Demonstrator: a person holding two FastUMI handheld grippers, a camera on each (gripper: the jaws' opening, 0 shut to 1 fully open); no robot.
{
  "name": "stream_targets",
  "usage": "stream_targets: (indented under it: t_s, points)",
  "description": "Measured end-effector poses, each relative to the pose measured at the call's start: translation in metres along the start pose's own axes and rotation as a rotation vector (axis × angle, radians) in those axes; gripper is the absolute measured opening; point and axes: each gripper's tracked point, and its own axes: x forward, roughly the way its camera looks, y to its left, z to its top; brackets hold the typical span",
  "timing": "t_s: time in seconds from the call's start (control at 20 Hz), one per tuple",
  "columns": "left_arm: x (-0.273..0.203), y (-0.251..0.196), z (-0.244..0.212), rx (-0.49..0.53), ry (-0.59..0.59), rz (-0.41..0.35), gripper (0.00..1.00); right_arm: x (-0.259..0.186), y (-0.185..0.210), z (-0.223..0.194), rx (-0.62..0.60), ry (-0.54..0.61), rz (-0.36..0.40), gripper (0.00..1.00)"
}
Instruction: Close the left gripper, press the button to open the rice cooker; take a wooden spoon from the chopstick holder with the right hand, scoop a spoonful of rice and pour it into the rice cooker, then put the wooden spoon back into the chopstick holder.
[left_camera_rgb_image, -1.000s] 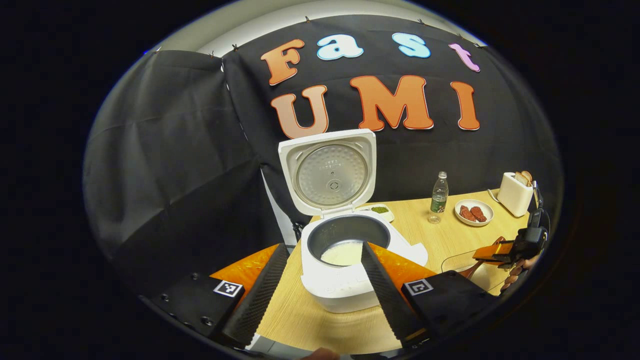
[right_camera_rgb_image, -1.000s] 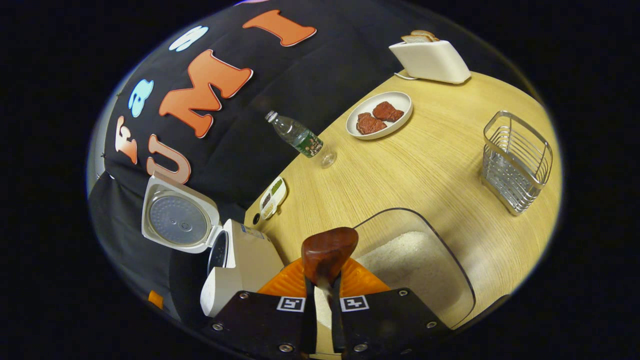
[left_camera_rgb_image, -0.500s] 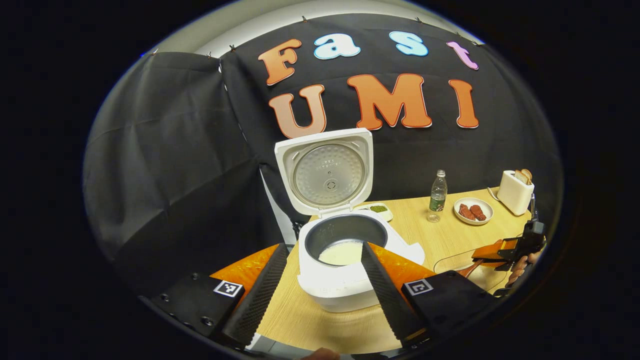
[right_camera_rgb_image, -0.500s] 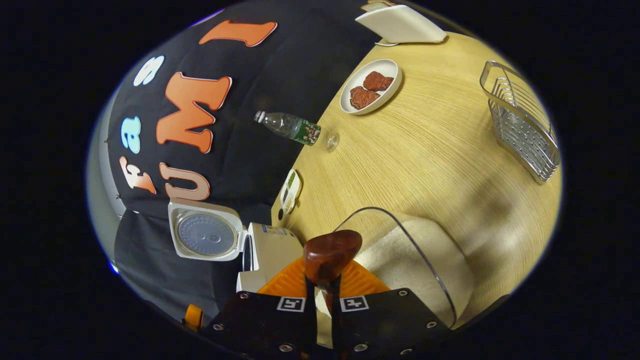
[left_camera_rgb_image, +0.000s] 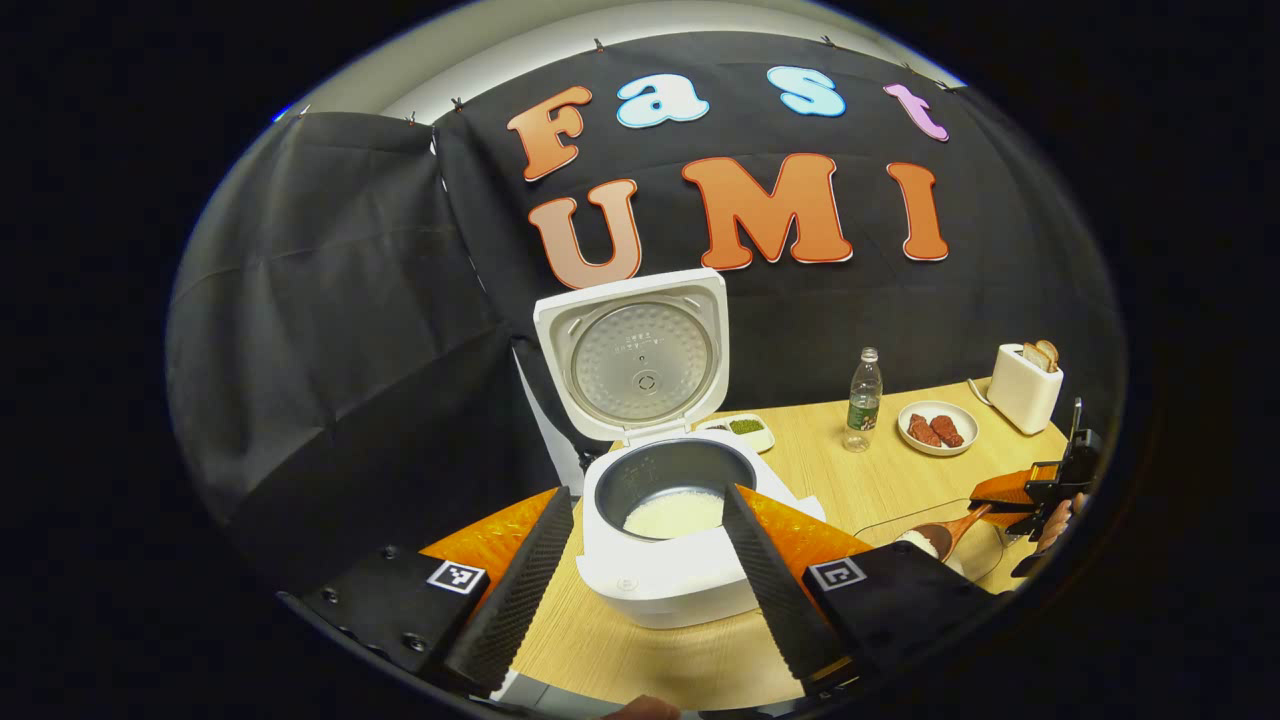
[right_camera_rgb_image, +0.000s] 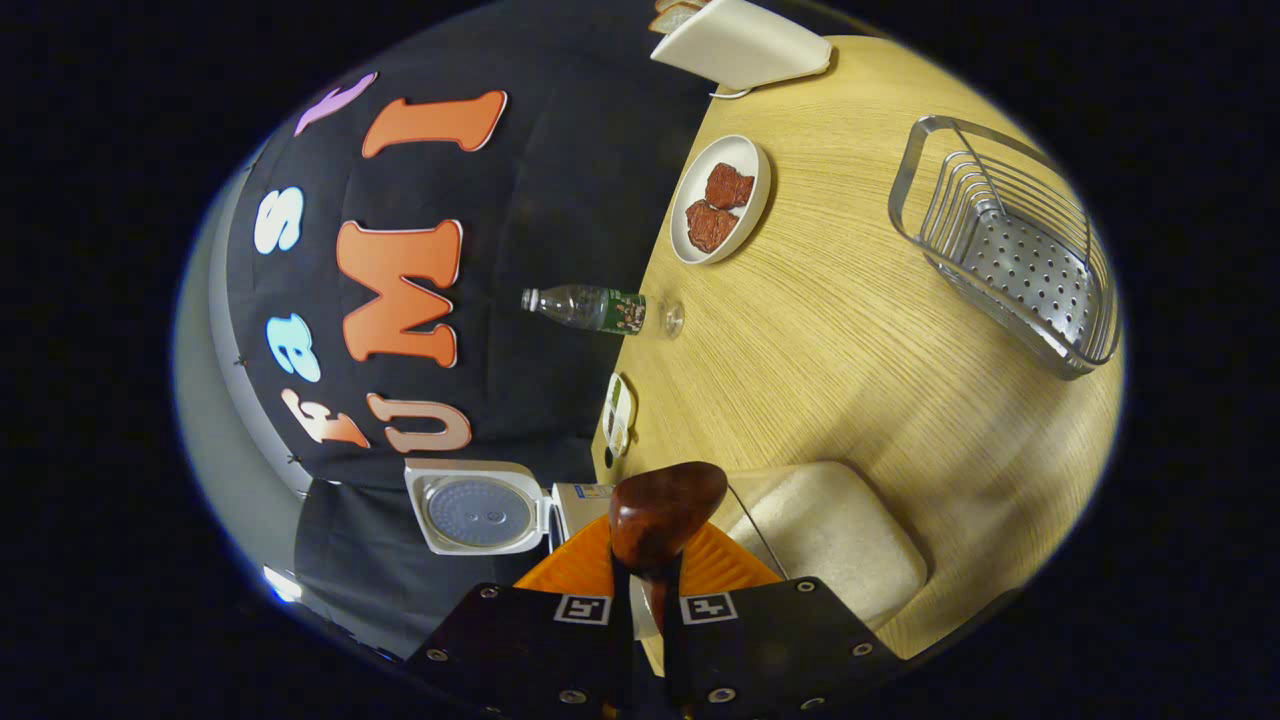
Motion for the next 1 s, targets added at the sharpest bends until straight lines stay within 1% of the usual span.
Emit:
stream_targets:
  t_s: [0.05,0.1,0.3,0.35,0.4,0.45,0.55,0.6,0.7,0.75,0.8,0.85,0.9,0.95,1.0]
  points:
    - [-0.001,-0.002,0.001,-0.004,-0.006,0.001,1.00,-0.003,0.004,0.003,0.030,-0.001,0.018,0.11]
    - [-0.002,-0.004,0.003,-0.007,-0.011,0.000,0.97,-0.006,0.010,0.006,0.058,-0.003,0.034,0.11]
    - [-0.008,-0.005,0.008,-0.023,-0.030,0.011,0.97,-0.014,0.035,0.017,0.202,0.000,0.109,0.11]
    - [-0.010,-0.006,0.009,-0.032,-0.035,0.014,1.00,-0.014,0.043,0.018,0.231,0.001,0.125,0.11]
    - [-0.012,-0.004,0.010,-0.044,-0.041,0.020,1.00,-0.012,0.050,0.017,0.252,0.015,0.136,0.11]
    - [-0.014,-0.002,0.010,-0.057,-0.045,0.026,0.96,-0.009,0.059,0.015,0.261,0.025,0.141,0.11]
    - [-0.020,0.003,0.011,-0.083,-0.062,0.041,0.97,-0.004,0.079,0.008,0.256,0.049,0.155,0.11]
    - [-0.023,0.007,0.013,-0.094,-0.078,0.047,1.00,-0.002,0.090,0.003,0.261,0.064,0.164,0.11]
    - [-0.033,0.016,0.022,-0.117,-0.118,0.069,1.00,0.007,0.116,-0.005,0.260,0.095,0.188,0.11]
    - [-0.037,0.022,0.024,-0.126,-0.137,0.086,0.97,0.013,0.129,-0.010,0.250,0.108,0.200,0.11]
    - [-0.043,0.029,0.025,-0.132,-0.152,0.102,0.97,0.018,0.142,-0.017,0.239,0.126,0.213,0.11]
    - [-0.048,0.035,0.029,-0.135,-0.167,0.117,1.00,0.025,0.153,-0.024,0.219,0.139,0.220,0.11]
    - [-0.054,0.046,0.034,-0.138,-0.192,0.150,1.00,0.030,0.164,-0.030,0.208,0.155,0.226,0.11]
    - [-0.061,0.055,0.038,-0.144,-0.216,0.167,0.97,0.039,0.174,-0.037,0.189,0.169,0.231,0.11]
    - [-0.067,0.062,0.042,-0.153,-0.235,0.185,1.00,0.045,0.185,-0.045,0.181,0.185,0.236,0.11]
